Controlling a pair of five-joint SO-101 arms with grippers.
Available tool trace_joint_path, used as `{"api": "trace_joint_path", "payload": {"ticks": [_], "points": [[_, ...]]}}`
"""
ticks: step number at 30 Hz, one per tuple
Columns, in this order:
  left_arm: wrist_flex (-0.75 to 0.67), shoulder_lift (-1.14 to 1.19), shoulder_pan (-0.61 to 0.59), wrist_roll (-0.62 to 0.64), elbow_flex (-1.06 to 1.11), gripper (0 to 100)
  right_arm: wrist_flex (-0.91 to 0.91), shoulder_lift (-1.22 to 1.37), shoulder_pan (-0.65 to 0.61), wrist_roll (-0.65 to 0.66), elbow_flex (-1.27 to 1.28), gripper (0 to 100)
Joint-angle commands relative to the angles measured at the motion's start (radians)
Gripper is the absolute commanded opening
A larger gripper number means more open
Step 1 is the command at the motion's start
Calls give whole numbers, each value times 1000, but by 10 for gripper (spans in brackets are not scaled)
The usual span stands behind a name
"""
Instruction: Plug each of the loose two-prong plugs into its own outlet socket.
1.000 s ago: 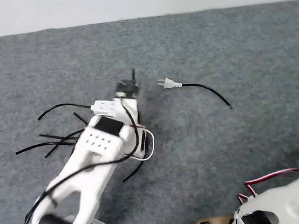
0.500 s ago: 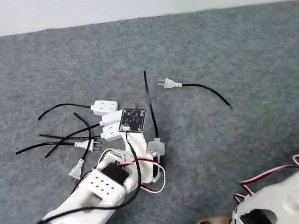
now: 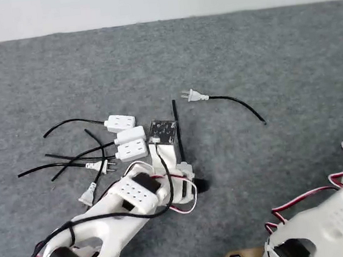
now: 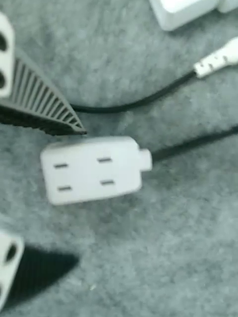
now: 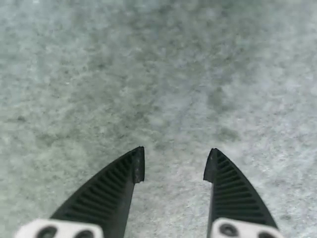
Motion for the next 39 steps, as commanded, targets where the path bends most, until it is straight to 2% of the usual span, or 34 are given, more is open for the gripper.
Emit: {"api": "trace_joint_path", "payload": {"ticks": [1,7,13,16,20,23,26,30,32,34,39], "points": [[5,-129,-6,11,42,503,16,-22,-50,-49,-11,187],[5,-410,-25,-69,189,496,67,-48,-157,-157,-14,187],[25,-646,-206,-158,259,495,117,-193,-361,-377,-14,186],[87,-663,-252,-173,220,494,87,-251,-472,-526,-15,186],[97,-600,-256,-215,185,437,-22,-239,-610,-718,-12,186],[51,-526,-259,-282,163,359,-114,-176,-719,-770,-15,186],[-5,-442,-298,-353,139,282,-245,-102,-814,-672,-17,186],[-21,-342,-377,-422,67,213,-417,-27,-943,-207,-18,186],[-21,-307,-408,-442,38,199,-458,2,-977,-23,-18,186],[-44,-276,-423,-462,28,197,-481,16,-989,71,-18,186],[-100,-215,-427,-476,22,196,-504,41,-984,166,-35,186]]}}
